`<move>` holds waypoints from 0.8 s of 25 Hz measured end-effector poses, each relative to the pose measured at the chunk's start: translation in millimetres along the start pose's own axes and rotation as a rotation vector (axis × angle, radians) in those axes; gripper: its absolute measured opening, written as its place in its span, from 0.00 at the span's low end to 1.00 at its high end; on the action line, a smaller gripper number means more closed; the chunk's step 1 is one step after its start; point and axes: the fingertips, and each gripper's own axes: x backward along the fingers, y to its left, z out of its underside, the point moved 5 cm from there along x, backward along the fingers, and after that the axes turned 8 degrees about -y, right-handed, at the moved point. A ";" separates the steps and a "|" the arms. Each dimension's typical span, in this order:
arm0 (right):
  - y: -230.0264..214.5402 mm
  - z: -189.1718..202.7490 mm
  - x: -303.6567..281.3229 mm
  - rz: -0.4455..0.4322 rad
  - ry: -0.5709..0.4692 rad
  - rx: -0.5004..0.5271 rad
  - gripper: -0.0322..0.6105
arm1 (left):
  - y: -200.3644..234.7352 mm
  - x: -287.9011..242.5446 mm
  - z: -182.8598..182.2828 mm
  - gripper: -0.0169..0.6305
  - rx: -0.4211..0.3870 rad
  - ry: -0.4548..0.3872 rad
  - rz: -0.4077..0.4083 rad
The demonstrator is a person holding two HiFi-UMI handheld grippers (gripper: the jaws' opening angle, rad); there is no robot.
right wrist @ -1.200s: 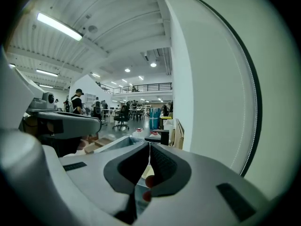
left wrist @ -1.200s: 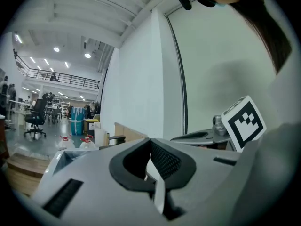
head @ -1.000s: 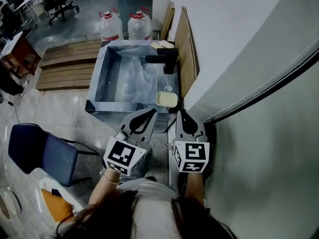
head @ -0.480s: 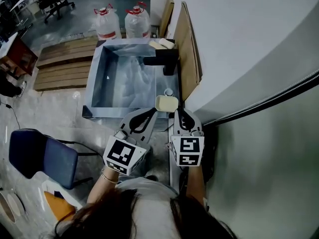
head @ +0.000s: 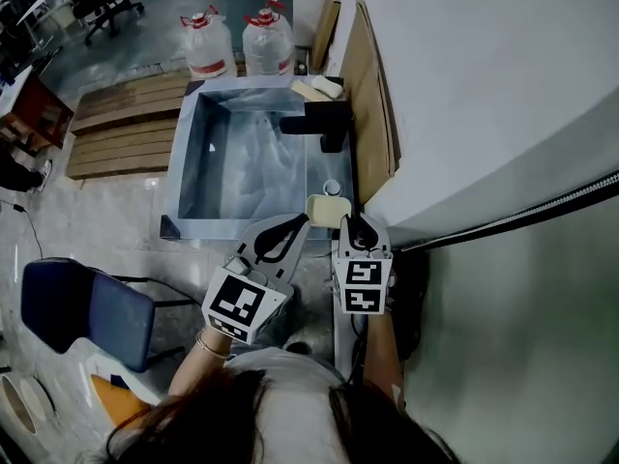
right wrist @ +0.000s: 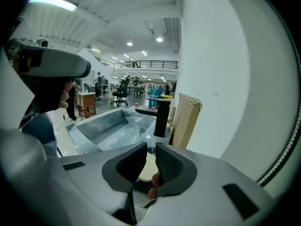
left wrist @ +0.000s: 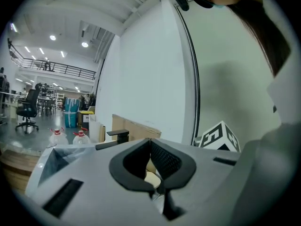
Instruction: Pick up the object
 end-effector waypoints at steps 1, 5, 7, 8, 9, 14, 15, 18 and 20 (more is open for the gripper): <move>-0.5 2.9 -3.4 0.002 0.010 -0.002 0.14 | 1.4 -1.3 1.1 0.04 0.000 0.003 0.002; -3.3 15.1 -17.2 0.017 0.048 -0.019 0.15 | 6.2 -7.3 5.2 0.04 0.003 0.015 0.010; -4.8 21.9 -23.9 0.026 0.070 -0.029 0.16 | 8.2 -10.0 7.8 0.04 0.002 0.022 0.014; -5.6 25.4 -27.1 0.032 0.080 -0.032 0.16 | 9.3 -11.2 9.2 0.04 0.002 0.025 0.016; -6.6 28.9 -30.4 0.039 0.091 -0.034 0.16 | 10.5 -12.5 10.7 0.04 0.003 0.029 0.018; -8.6 46.6 -44.8 0.071 0.155 -0.063 0.18 | 16.4 -17.9 17.5 0.04 0.011 0.046 0.023; -8.7 48.0 -47.2 0.075 0.164 -0.066 0.18 | 17.6 -18.6 18.2 0.04 0.012 0.049 0.024; -10.2 53.5 -53.4 0.087 0.189 -0.087 0.18 | 20.2 -20.7 19.9 0.04 0.014 0.055 0.030; -12.4 59.3 -57.5 0.096 0.204 -0.110 0.18 | 21.5 -22.3 22.0 0.04 0.017 0.059 0.034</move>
